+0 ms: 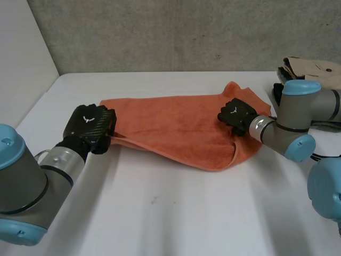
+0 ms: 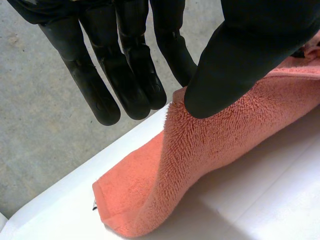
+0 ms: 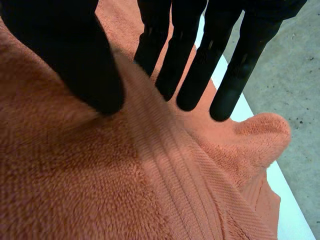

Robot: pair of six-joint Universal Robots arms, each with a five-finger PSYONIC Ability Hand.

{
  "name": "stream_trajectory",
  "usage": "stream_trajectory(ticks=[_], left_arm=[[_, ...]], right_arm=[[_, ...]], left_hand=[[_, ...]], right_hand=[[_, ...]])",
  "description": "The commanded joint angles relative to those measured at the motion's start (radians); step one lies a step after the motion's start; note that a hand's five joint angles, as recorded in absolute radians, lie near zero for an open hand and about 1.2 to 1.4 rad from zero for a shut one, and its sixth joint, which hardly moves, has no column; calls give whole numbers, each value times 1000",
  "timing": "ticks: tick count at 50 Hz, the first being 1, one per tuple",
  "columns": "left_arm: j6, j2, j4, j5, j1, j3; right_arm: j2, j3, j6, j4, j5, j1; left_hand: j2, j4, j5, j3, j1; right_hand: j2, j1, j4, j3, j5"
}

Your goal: Fold the laundry.

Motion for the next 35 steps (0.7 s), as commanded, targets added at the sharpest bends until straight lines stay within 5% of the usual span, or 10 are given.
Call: stream_trajectory(ticks=[1,8,25,35], left_arm=[[0,6,0,-1,1,5],[0,18,-2,-2,5,10],[3,312,-89,-4,171,45],[9,352,-235,62,197,89]], right_arm=[[-46,45,-3,-20,21,-2],[-189,157,3,-32,69,-12],[-967,680,19,123,306,-115],[-1110,761,82,180,297,-114]], left_hand=[[198,195,229,202,234],[198,195,229,202,234],[198,195,229,202,234],[198,195,229,202,234]], right_hand=[[243,308,252,254,288],[243,308,252,254,288],[243,308,252,254,288],[243,308,252,254,288]])
